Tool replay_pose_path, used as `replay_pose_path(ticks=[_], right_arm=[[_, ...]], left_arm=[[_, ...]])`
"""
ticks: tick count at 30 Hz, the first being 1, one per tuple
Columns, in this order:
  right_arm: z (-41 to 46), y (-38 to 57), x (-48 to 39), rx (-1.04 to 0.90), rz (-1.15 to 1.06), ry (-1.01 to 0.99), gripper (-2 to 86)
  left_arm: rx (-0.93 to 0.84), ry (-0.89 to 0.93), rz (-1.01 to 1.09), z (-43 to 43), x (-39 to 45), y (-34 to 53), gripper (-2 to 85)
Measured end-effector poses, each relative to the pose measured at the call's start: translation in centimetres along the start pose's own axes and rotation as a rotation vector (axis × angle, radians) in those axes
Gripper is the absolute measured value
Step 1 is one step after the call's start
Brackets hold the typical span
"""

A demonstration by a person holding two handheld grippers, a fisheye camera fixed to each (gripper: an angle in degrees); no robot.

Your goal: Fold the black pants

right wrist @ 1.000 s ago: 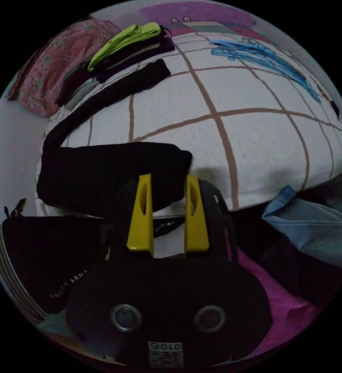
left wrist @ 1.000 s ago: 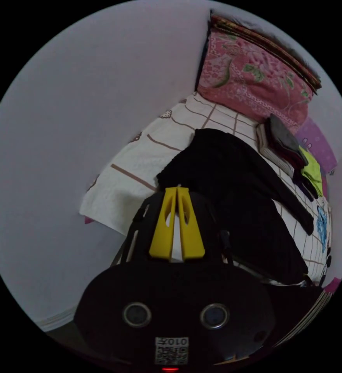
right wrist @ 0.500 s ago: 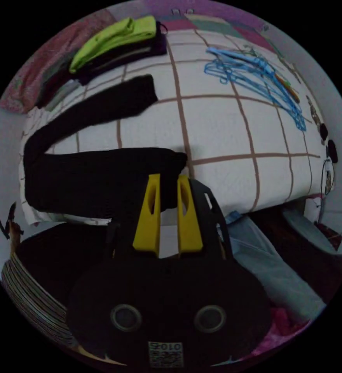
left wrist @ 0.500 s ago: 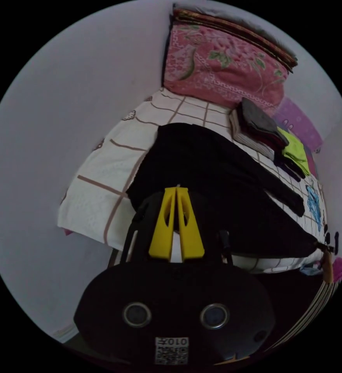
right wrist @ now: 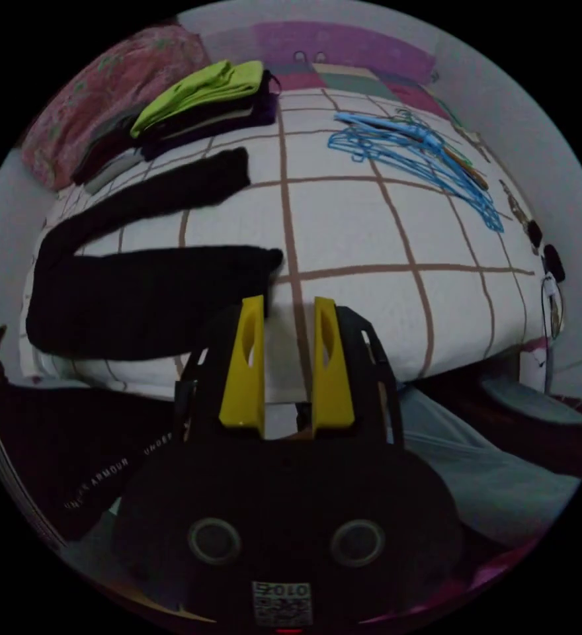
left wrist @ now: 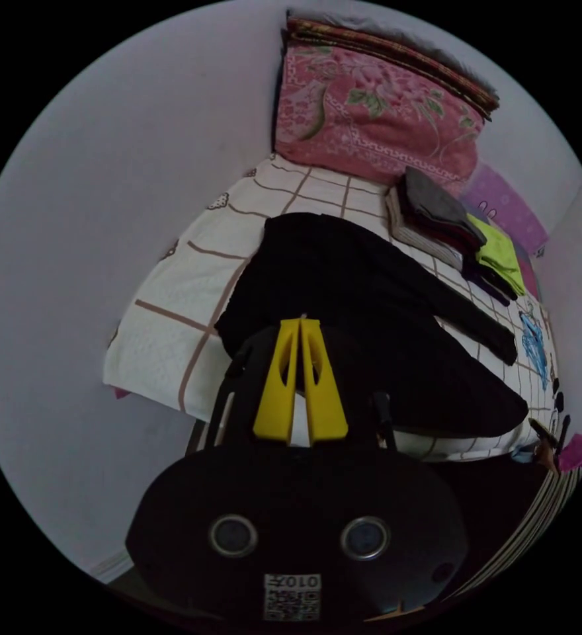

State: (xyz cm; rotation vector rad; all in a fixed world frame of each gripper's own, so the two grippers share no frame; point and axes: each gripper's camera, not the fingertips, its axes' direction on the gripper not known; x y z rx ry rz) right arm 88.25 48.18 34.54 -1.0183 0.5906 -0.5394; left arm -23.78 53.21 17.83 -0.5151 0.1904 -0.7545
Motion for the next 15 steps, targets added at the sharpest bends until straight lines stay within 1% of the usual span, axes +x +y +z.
replay_pose_path(ticks=[3,5,9,11,15], right_arm=[[1.5,-0.1,-0.3,0.012,-0.096,0.001,11.2],[2.5,-0.7,0.1,0.007,-0.112,-0.029,11.0],[4.8,-2.1,1.8,-0.039,-0.069,-0.208,9.2],[5.0,-2.4,2.3,-0.05,-0.049,-0.228,8.4],[4.7,-2.8,3.6,-0.185,-0.015,-0.235,6.9]], left_arm=[[-0.007,-0.002,0.028,0.2,1.0,-0.4,-0.1],[-0.008,-0.004,0.06,0.3,2.0,-1.1,-0.1],[-0.003,-0.007,0.107,0.3,3.6,-2.3,-0.1],[-0.002,-0.009,0.131,0.5,4.4,-2.8,-0.1],[-0.012,-0.01,0.154,1.1,5.1,-2.7,-0.1]])
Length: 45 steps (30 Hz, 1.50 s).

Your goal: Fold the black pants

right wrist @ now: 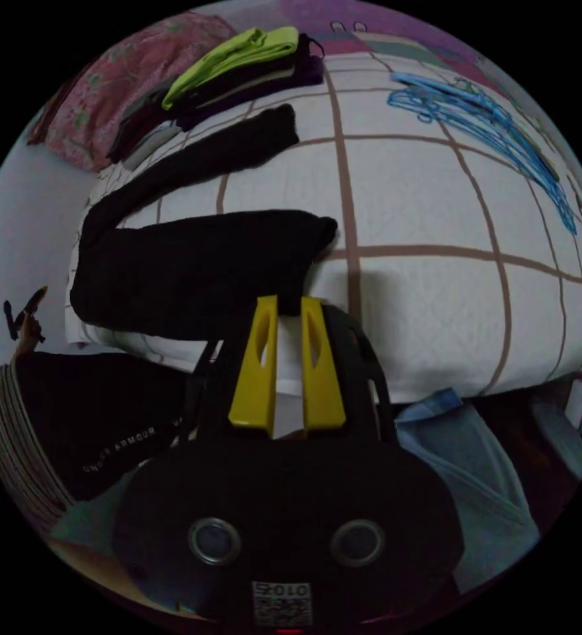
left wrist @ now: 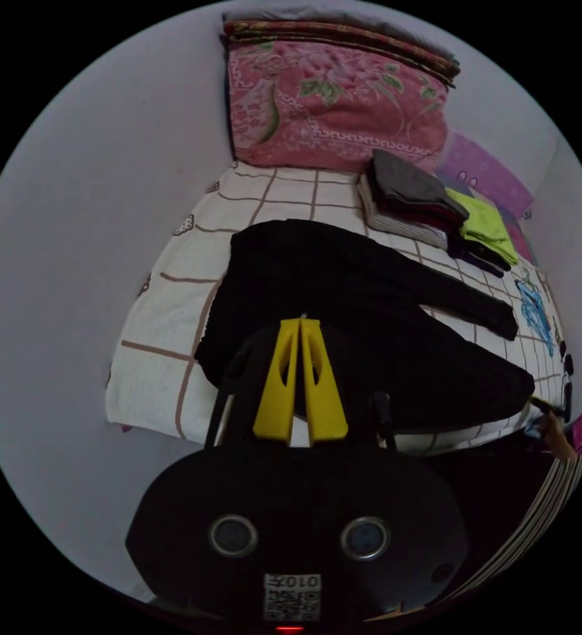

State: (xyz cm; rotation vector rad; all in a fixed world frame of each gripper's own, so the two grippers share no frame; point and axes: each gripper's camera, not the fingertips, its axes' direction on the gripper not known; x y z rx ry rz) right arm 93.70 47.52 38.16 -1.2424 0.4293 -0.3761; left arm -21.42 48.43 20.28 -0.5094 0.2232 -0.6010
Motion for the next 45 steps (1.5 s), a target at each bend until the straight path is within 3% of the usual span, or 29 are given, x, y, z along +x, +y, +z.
replay_pose_path(ticks=[8,17,24,39,45], right_arm=[[1.2,-1.3,0.8,-0.272,0.0,0.135,6.2],[-2.6,-0.8,0.3,-0.098,0.1,0.29,14.1],[-7.8,-4.9,0.3,0.26,0.195,0.166,13.6],[-2.6,-17.1,-1.7,0.071,0.097,-0.03,11.8],[-5.4,-16.8,-5.1,-0.01,-0.005,0.1,7.7]], left_arm=[[-0.058,0.014,-0.026,2.7,-0.5,0.6,-0.2],[-0.048,0.006,-0.075,3.4,-2.2,0.0,-0.2],[-0.057,0.004,-0.1,4.6,-1.8,-1.6,-0.1],[-0.075,-0.147,0.041,2.7,-0.7,-6.2,-0.2],[-0.093,-0.122,0.014,4.3,-0.7,-7.7,-0.2]])
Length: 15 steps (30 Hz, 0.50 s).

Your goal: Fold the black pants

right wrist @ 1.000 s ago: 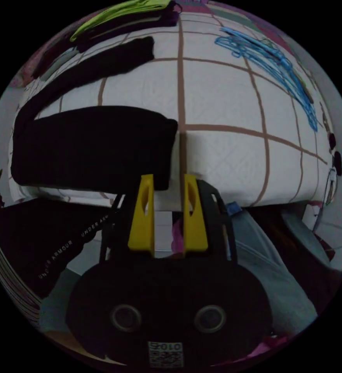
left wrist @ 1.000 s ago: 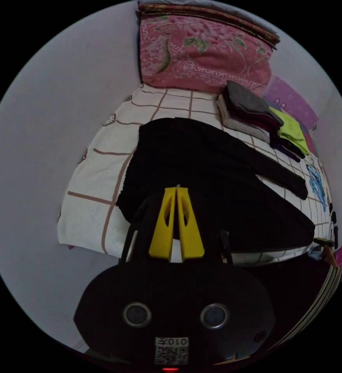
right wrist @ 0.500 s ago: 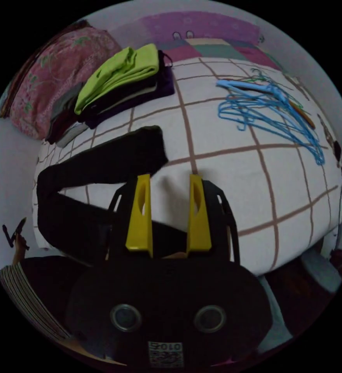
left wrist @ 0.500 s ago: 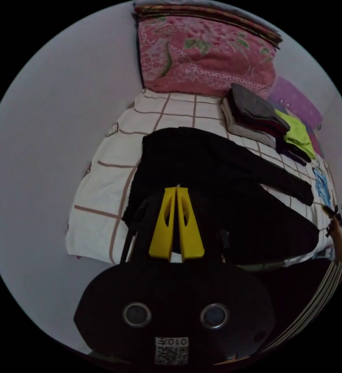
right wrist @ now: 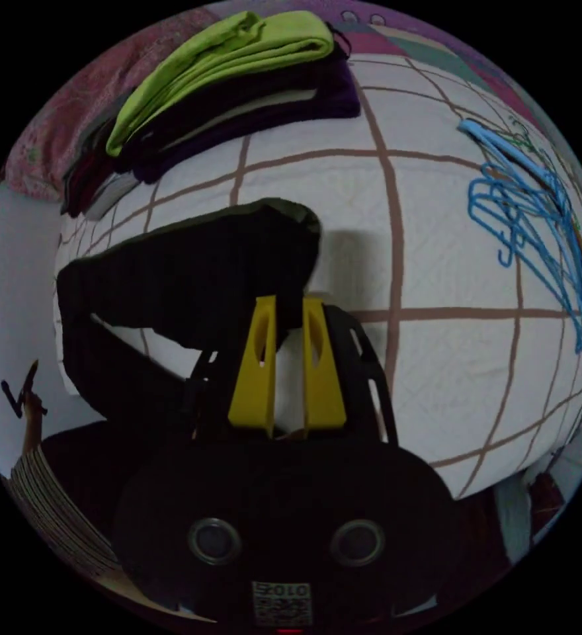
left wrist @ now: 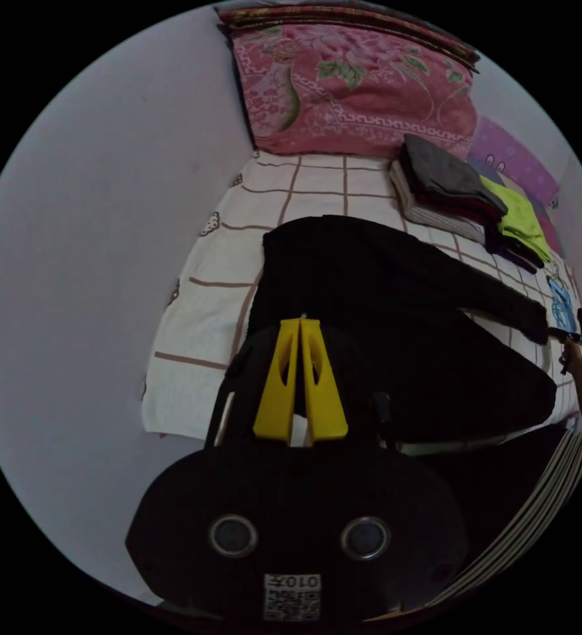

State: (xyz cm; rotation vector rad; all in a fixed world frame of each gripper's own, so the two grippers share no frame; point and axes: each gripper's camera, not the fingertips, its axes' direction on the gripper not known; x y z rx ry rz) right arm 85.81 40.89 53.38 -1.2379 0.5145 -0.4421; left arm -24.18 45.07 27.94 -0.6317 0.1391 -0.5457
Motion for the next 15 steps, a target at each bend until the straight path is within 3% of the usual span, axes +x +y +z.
replay_pose_path(ticks=[4,10,15], right_arm=[[-6.2,0.6,0.8,0.188,0.085,0.064,7.5],[-4.3,-0.8,-0.7,0.035,0.071,0.192,7.7],[-5.5,0.8,-1.9,0.078,0.118,0.207,9.0]], left_arm=[[-0.003,0.032,0.045,1.5,1.8,-1.9,-0.2],[-0.002,0.058,0.126,2.9,4.4,-3.6,-0.1],[0.02,0.026,0.181,3.3,5.1,-4.2,0.6]])
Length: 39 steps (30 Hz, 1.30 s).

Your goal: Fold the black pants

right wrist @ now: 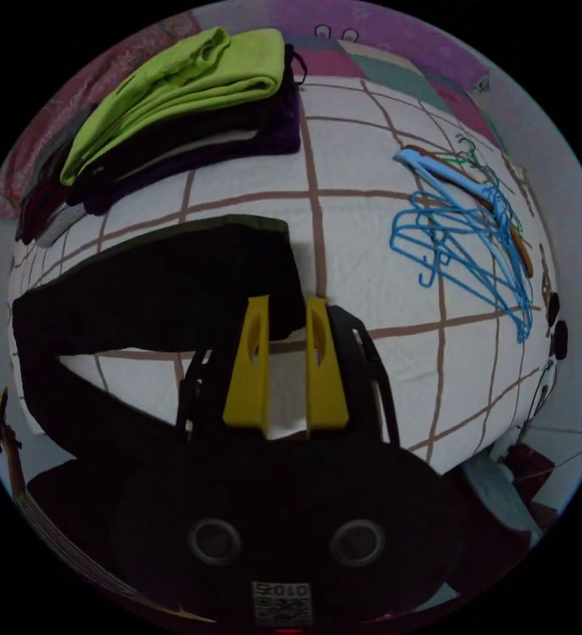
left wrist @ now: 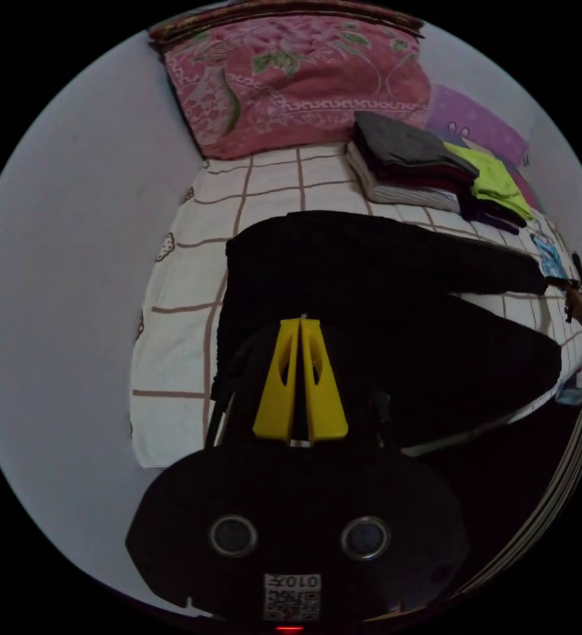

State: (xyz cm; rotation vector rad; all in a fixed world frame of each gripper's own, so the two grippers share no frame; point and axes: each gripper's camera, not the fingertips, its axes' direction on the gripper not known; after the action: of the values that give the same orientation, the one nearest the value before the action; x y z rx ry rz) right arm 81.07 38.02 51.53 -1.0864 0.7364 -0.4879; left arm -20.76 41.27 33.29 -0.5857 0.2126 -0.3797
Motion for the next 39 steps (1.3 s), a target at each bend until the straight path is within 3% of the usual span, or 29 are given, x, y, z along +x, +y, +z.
replay_pose_path(ticks=[4,10,19,22,25,31,35,39], right_arm=[[-4.8,2.4,0.3,0.178,0.069,-0.001,9.2],[-9.9,6.4,-3.6,0.265,-0.011,-0.025,8.2],[-13.6,10.8,-11.3,0.192,-0.156,0.011,7.7],[-15.1,12.3,-12.4,0.178,-0.156,0.01,7.5],[-16.4,13.0,-13.8,0.149,-0.177,-0.004,7.3],[-19.7,12.4,-17.0,0.142,-0.226,-0.011,7.0],[-21.4,12.1,-18.5,0.137,-0.234,-0.008,6.7],[-22.5,11.5,-19.7,0.121,-0.22,0.002,6.1]], left_arm=[[0.068,-0.019,0.088,0.9,0.1,-2.7,3.4],[0.105,-0.017,0.213,4.3,0.4,-11.3,6.8],[-0.064,-0.25,0.367,11.9,-3.6,-22.3,10.7],[-0.051,-0.155,0.349,13.1,-6.8,-24.2,10.8],[-0.088,0.017,0.47,15.1,-7.7,-25.9,10.4],[-0.233,0.103,0.608,20.6,-6.6,-29.1,8.5],[-0.316,0.117,0.564,23.2,-6.3,-31.3,4.7],[-0.244,0.13,0.405,22.5,-8.8,-33.0,2.1]])
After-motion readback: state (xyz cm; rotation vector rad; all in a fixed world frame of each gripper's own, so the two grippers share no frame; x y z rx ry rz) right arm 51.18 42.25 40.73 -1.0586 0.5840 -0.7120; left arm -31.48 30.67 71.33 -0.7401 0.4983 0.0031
